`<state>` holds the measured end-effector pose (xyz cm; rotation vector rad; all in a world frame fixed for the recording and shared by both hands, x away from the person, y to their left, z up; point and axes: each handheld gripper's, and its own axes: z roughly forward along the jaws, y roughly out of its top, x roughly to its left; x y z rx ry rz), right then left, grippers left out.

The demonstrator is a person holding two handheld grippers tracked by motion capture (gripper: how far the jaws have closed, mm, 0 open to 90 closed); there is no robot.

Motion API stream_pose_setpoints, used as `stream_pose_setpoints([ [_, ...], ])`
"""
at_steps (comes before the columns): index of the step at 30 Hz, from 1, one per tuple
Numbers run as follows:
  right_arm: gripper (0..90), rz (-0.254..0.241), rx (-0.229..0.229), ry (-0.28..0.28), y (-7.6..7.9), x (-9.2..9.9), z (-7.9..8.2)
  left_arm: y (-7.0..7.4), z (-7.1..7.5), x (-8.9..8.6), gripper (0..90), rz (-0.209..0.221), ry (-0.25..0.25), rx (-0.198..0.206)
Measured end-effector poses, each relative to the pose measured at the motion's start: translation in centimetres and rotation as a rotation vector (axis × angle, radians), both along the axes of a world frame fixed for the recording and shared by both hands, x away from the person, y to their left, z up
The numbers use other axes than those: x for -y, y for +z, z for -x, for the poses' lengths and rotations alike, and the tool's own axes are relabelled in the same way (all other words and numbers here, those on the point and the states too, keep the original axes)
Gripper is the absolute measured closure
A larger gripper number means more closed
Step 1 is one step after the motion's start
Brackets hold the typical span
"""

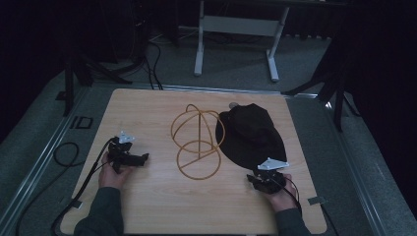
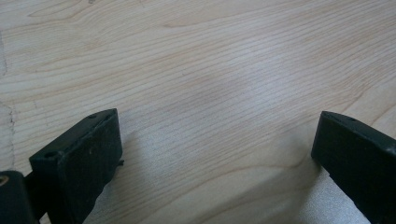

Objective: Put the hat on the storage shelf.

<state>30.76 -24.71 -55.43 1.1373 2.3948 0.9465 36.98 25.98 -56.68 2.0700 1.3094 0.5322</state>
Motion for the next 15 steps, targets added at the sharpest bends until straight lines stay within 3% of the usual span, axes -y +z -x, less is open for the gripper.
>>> stream_pose_setpoints([
  [6, 64.0, -0.017, -0.004, 0.019, 1.0, 0.2, -0.1, 0.0, 0.0, 0.0, 2.0, 0.0, 0.0, 0.0],
  [15, 63.5, 0.026, -0.003, 0.037, 2.9, 1.0, -0.5, 0.0, 0.0, 0.0, 2.0, 0.0, 0.0, 0.0],
])
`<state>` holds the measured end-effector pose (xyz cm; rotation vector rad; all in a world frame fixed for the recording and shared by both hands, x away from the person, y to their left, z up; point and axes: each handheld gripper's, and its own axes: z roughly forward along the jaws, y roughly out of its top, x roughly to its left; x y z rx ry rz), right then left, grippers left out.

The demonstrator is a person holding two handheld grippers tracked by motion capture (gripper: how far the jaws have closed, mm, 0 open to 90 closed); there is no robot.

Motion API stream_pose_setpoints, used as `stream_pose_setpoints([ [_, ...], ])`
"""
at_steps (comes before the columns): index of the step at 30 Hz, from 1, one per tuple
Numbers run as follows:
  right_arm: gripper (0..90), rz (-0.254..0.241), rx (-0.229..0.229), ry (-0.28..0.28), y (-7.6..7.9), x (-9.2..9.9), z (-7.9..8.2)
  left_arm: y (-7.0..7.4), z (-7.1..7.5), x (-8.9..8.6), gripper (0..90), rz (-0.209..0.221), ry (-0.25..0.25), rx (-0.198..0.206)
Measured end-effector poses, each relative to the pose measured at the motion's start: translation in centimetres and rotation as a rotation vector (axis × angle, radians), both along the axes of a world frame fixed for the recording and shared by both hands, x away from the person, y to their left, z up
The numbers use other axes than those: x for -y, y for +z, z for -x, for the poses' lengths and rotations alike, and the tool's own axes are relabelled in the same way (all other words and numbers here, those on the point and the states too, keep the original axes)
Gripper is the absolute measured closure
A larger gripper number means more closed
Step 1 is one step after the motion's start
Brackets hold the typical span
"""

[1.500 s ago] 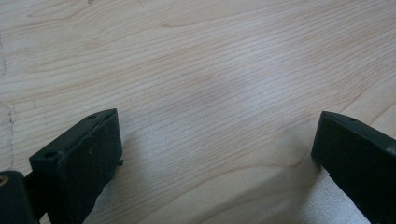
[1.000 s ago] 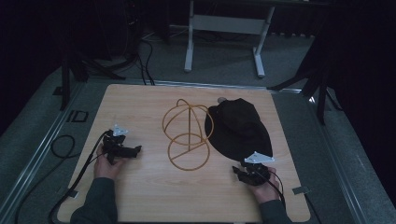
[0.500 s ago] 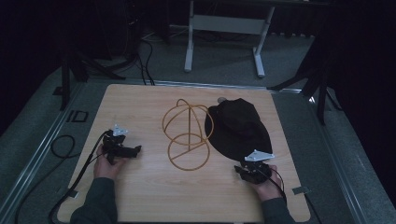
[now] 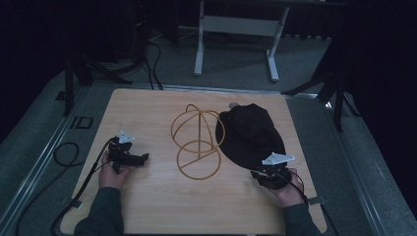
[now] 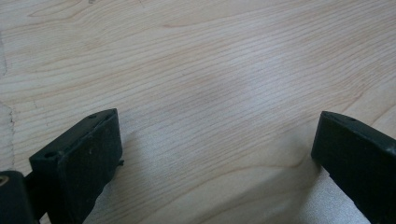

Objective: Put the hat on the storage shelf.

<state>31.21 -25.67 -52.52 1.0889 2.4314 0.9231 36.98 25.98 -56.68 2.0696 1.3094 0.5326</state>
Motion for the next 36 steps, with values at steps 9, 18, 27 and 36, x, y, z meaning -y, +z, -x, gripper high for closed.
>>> stream_pose_setpoints([
  [9, 63.5, 0.036, -0.017, 0.01, 1.8, 1.1, -0.5, 0.0, 0.0, 0.0, 2.0, 0.0, 0.002, 0.001],
  [18, 64.1, 0.05, -0.019, 0.001, 2.9, 2.3, -0.9, 0.0, 0.0, 0.0, 2.0, 0.0, 0.002, 0.0],
  [27, 65.2, 0.089, -0.03, 0.018, 4.1, 2.7, -1.3, 0.0, 0.0, 0.0, 2.0, 0.0, 0.002, 0.0],
  [36, 70.6, 0.088, -0.05, 0.039, 5.7, 3.1, -2.0, 0.0, 0.0, 0.0, 2.0, 0.0, 0.002, 0.0],
])
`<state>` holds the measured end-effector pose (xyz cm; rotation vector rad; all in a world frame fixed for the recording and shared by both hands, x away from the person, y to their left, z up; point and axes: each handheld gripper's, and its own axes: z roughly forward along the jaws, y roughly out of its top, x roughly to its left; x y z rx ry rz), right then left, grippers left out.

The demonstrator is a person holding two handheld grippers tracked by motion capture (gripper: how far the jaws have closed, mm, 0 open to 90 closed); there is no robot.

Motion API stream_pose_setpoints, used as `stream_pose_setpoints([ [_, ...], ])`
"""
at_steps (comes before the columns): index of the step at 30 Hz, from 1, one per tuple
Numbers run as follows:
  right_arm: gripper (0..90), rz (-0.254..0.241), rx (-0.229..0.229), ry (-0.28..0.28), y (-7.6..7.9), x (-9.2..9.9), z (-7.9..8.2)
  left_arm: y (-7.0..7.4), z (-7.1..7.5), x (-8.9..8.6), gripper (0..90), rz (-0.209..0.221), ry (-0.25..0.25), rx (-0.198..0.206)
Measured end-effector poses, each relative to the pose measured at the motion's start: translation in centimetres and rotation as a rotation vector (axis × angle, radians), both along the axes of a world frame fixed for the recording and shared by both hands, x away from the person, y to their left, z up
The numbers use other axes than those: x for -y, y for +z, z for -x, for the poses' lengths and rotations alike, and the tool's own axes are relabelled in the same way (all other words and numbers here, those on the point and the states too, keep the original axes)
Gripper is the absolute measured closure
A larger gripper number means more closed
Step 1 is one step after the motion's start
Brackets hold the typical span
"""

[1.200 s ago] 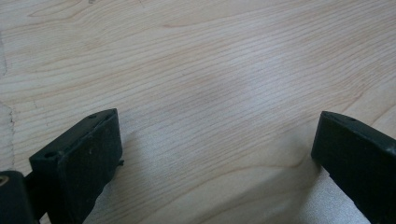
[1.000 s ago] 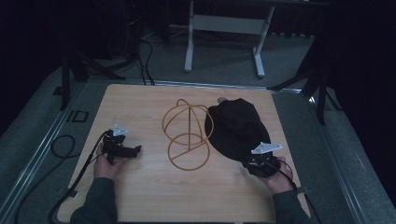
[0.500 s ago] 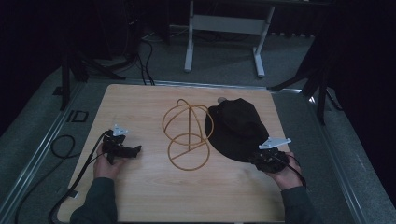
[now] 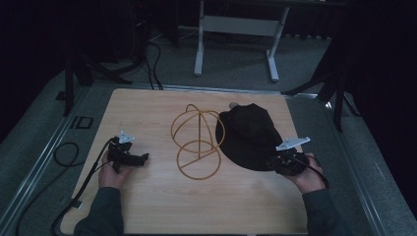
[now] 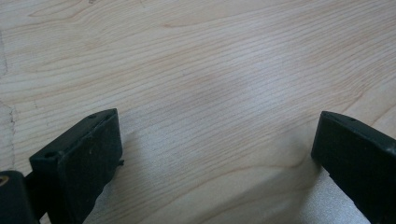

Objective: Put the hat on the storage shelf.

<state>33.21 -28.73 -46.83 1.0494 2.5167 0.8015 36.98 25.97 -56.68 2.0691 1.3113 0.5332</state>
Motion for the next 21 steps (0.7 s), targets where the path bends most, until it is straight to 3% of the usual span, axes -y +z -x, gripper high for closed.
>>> stream_pose_setpoints([
  [6, 72.3, -0.012, -0.011, 0.008, 1.0, 0.2, -0.5, 0.0, 0.0, 0.0, 2.0, 0.0, 0.0, 0.001],
  [21, 71.5, 0.03, 0.003, 0.018, 3.1, 0.5, -1.4, 0.0, 0.0, 0.0, 2.0, 0.001, 0.0, 0.001],
])
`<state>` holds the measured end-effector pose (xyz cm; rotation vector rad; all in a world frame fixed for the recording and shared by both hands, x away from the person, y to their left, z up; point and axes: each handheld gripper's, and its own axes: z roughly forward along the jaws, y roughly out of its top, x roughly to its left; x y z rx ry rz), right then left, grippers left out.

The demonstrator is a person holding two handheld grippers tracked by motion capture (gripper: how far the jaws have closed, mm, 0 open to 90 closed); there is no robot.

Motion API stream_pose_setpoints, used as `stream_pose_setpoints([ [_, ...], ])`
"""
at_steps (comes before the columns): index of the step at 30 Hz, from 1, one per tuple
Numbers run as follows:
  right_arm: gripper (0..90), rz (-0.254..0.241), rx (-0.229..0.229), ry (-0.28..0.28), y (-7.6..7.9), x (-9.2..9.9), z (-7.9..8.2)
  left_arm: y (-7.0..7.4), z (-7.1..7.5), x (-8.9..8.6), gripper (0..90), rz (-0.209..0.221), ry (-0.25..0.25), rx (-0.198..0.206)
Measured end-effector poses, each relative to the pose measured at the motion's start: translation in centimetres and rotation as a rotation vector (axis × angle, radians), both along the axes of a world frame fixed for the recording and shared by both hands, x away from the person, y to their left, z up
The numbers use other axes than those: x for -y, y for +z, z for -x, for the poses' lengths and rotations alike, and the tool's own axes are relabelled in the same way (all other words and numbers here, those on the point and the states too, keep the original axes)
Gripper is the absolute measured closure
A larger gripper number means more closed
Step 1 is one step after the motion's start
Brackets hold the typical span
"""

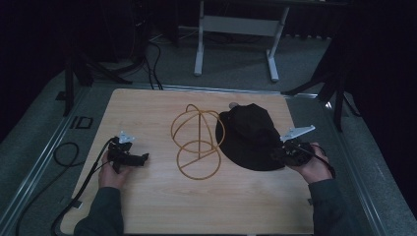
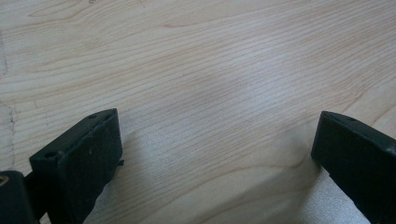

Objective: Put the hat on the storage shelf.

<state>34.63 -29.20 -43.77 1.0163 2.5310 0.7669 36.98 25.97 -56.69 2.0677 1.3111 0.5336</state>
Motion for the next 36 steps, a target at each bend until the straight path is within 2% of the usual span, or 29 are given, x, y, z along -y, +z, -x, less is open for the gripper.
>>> stream_pose_setpoints([
  [25, 69.3, 0.06, 0.003, 0.001, 2.4, 0.1, -1.9, 0.0, 0.0, 0.0, 2.0, 0.0, 0.0, 0.0],
  [36, 67.4, 0.092, -0.021, 0.003, 2.8, -0.1, -3.2, 0.0, 0.0, 0.0, 2.0, 0.002, 0.002, 0.001],
])
